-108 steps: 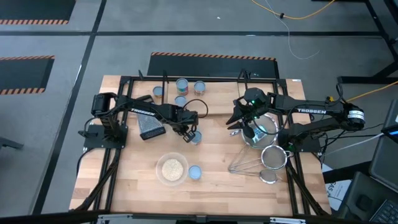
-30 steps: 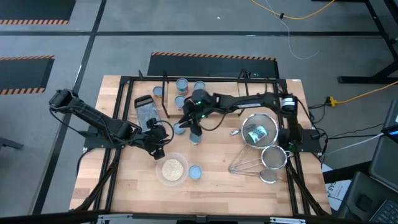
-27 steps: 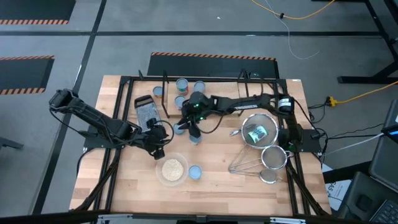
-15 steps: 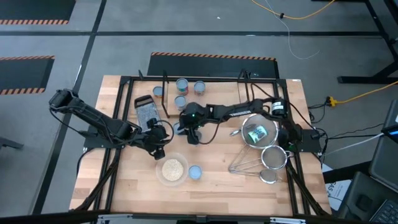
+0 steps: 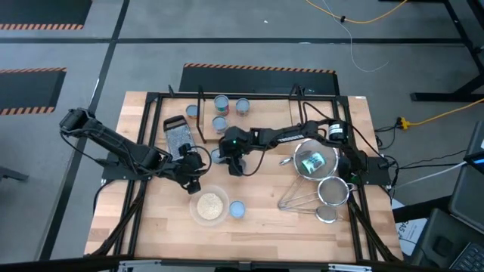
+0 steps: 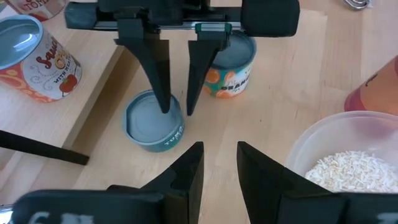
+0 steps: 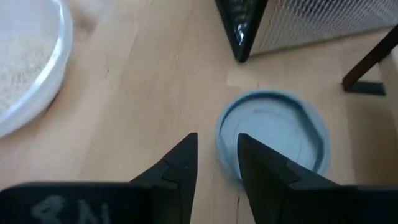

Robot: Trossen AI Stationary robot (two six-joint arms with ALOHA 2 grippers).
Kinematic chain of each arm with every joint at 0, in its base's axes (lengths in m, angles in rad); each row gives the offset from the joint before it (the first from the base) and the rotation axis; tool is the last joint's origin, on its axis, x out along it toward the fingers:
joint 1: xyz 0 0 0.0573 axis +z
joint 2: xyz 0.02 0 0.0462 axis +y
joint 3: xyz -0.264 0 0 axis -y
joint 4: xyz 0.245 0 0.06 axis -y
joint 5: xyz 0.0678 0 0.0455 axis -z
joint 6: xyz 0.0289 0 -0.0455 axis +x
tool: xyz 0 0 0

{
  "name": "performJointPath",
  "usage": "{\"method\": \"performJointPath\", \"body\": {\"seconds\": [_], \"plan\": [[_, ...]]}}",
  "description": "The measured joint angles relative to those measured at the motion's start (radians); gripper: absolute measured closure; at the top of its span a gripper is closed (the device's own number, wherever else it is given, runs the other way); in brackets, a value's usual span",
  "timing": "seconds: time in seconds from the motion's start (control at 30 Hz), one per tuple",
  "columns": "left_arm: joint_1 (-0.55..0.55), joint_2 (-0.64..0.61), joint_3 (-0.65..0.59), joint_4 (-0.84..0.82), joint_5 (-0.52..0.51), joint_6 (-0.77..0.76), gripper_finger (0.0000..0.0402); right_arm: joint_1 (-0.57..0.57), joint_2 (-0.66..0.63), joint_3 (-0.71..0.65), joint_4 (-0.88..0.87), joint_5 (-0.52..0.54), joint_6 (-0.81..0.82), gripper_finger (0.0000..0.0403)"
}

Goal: Pick and place cans onto a shelf
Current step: Put the blue tuna fish can on the shelf

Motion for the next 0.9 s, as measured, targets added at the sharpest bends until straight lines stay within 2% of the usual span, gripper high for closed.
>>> {"method": "performJointPath", "body": {"seconds": [0.23,0.67,0.9], "plan": [[0.000,0.000,0.000,0.000,0.000,0.000,0.0312,0.000,-0.001,0.000,-0.093,-0.002,0.000,0.0285],[0.000,0.000,0.000,0.000,0.000,-0.001,0.0312,0.000,-0.001,0.000,-0.065,-0.003,0.000,0.0285],[0.000,0.000,0.000,0.000,0.000,-0.002,0.0312,0.000,-0.001,-0.001,-0.061,0.070,-0.024,0.0285]]}}
